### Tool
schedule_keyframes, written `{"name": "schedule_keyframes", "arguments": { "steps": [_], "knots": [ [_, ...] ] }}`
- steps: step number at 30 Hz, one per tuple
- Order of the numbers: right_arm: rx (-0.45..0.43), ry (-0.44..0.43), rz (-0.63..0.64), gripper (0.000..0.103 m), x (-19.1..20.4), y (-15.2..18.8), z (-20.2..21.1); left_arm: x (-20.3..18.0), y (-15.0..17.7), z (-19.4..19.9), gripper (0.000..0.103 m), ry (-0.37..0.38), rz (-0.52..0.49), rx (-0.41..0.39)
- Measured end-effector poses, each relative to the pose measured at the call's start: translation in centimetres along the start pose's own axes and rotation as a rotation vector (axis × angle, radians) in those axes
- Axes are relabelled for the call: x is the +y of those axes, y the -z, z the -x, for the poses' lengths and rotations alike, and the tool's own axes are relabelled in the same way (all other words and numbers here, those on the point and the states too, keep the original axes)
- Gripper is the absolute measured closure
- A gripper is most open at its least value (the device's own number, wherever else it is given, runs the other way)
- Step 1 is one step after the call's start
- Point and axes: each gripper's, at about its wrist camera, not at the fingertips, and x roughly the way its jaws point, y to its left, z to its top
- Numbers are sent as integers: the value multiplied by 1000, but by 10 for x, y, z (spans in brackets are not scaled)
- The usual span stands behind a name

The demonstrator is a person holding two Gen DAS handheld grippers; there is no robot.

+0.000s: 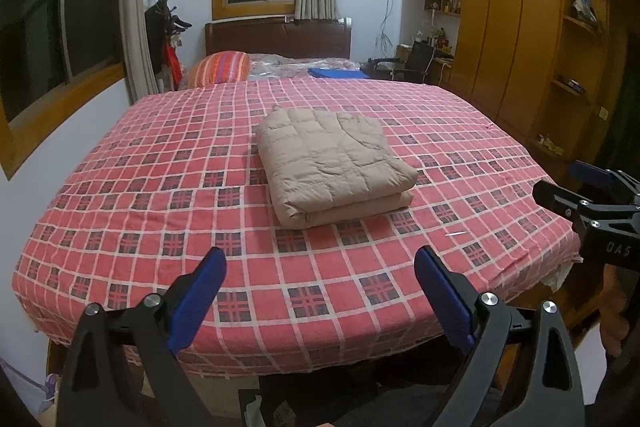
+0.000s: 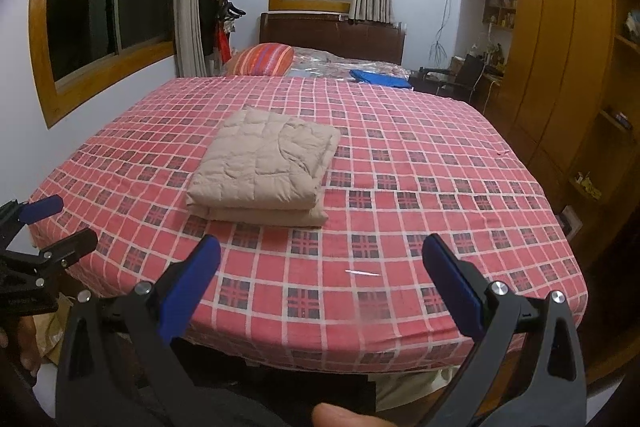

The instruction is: Fold large clothes

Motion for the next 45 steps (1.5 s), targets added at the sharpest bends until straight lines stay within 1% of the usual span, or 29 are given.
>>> {"name": "schedule_keyframes", "arguments": {
  "steps": [21,45],
  "knots": [
    [-5,-11,12,3,0,-2,-2,-3,-4,-3,8,9,-17,-9],
    [-18,-4,15,3,0,-5,-2,-1,-5,-5,8,11,-14,-10]
  ]
}}
